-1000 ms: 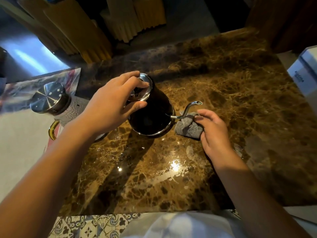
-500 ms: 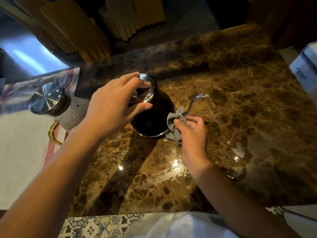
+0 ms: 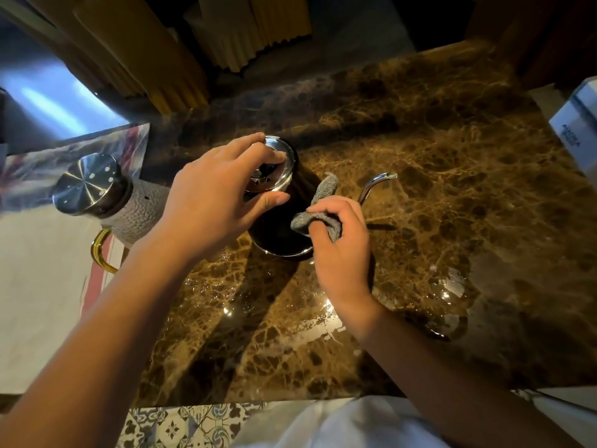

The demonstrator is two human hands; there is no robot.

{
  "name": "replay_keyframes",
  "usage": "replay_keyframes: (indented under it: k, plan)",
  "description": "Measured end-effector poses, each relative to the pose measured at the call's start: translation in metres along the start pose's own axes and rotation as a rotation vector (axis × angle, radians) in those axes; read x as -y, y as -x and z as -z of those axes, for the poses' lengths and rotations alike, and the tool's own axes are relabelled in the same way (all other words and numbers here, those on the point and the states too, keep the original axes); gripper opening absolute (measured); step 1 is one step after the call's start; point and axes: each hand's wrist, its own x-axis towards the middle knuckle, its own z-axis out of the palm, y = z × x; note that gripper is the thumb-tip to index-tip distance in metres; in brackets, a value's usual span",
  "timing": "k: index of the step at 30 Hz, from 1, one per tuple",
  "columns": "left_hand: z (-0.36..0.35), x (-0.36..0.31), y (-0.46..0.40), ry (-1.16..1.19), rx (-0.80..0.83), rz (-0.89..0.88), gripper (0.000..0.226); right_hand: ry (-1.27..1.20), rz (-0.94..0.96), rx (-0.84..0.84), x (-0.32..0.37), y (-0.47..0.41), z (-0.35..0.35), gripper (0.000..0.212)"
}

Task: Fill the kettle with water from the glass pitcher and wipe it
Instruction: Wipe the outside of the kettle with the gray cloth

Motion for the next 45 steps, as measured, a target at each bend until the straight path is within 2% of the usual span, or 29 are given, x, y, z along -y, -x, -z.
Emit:
replay_keyframes:
  k: [4,7,11,14,16,17,21,28,33,36,41,45]
  plan:
    - [0.001,-0.001,0.0,0.004,0.007,-0.011,0.055,0.262,0.307,0.118,-0.021,0.018,0.001,0.019]
    - [0.002,-0.001,0.0,0.018,0.016,-0.005,0.055,0.362,0.332,0.25,-0.041,0.035,0.007,0.021]
    - [0.002,-0.002,0.002,0.067,0.007,0.012,0.052,0.353,0.111,0.297,-0.036,0.03,0.025,0.021]
    - [0.001,-0.004,0.004,0.095,0.011,0.028,0.052,0.224,-0.213,0.312,-0.027,0.005,0.051,0.024]
    - [0.001,-0.004,0.005,0.095,0.011,0.031,0.052,0.074,-0.441,0.253,-0.02,-0.016,0.069,0.022]
    - [0.001,-0.004,0.005,0.095,0.011,0.031,0.053,0.027,-0.483,0.221,-0.015,-0.026,0.075,0.023]
    - [-0.001,-0.002,0.007,0.149,0.014,0.041,0.053,-0.025,-0.329,0.192,-0.007,-0.055,0.083,0.034]
    - [-0.007,-0.001,0.011,0.262,0.035,0.082,0.051,-0.088,-0.233,0.417,-0.004,-0.054,0.092,0.036]
    - [-0.011,0.0,0.01,0.286,0.02,0.071,0.051,0.064,-0.172,0.661,0.001,-0.05,0.089,0.032]
    - [-0.011,0.003,0.01,0.321,0.004,0.054,0.05,0.054,-0.143,0.71,0.002,-0.048,0.091,0.024]
    - [-0.009,0.01,0.013,0.411,0.01,-0.008,0.046,0.019,-0.109,0.843,0.004,-0.034,0.083,0.026]
    - [-0.01,0.014,0.021,0.416,0.009,-0.037,0.043,0.009,-0.096,0.872,0.004,-0.023,0.069,0.026]
